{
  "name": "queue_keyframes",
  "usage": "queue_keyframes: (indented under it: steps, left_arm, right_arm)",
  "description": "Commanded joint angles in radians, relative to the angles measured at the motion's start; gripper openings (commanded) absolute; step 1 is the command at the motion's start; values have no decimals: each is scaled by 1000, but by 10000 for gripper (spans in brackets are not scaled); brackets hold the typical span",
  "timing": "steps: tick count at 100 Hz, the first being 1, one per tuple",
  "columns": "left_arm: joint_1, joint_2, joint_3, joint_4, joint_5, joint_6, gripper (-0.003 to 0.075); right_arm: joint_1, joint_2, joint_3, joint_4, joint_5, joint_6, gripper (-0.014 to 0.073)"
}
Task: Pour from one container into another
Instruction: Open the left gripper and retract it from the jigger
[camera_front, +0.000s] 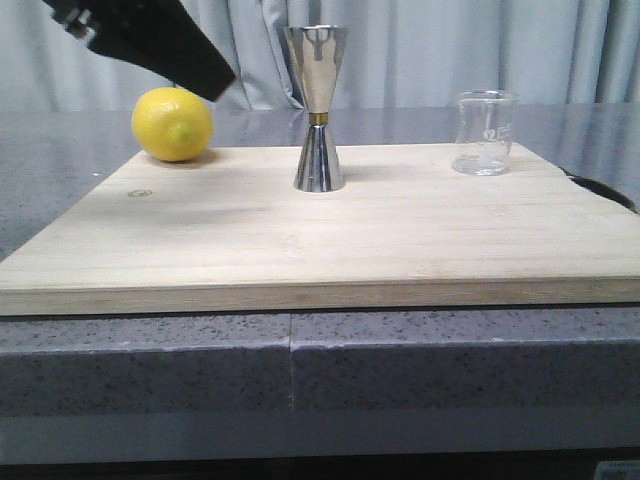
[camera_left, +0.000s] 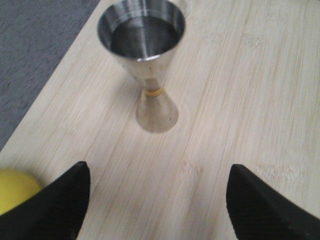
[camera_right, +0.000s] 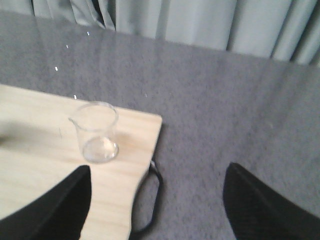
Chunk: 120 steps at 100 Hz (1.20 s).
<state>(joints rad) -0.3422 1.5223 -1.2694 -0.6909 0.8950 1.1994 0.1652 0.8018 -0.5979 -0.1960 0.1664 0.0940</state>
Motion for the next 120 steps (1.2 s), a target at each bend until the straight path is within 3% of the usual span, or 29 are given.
queue_keyframes:
  steps: [1,16,30,43,53,83,112,120]
  left_arm:
    - [-2,-115,-29,142,-17,-240,491]
    - [-2,-247,-29,480,25,-682,491]
    - [-2,-346,-29,707,161,-979,491]
    - [-2,-406,-29,793,336,-1043,491]
    - [-2,-456,-15,846,365,-1156,491]
    - [-2,-737,207,874,173,-1380,491]
    - [-4,-923,391,863,107,-1383,491]
    - [-4,-925,401,863,107,-1383,490]
  right_arm:
    - [-6,-10,-61,40,84,1,493]
    - [-6,-10,-128,98,345,1,493]
    - [-6,-10,-194,138,575,1,493]
    - [-6,-10,-237,151,714,1,493]
    - [-6,-28,-241,153,736,1,493]
    - [-6,-198,-227,155,704,1,493]
    - [-6,-358,-203,155,640,1,493]
    - [-6,-369,-203,155,639,1,431]
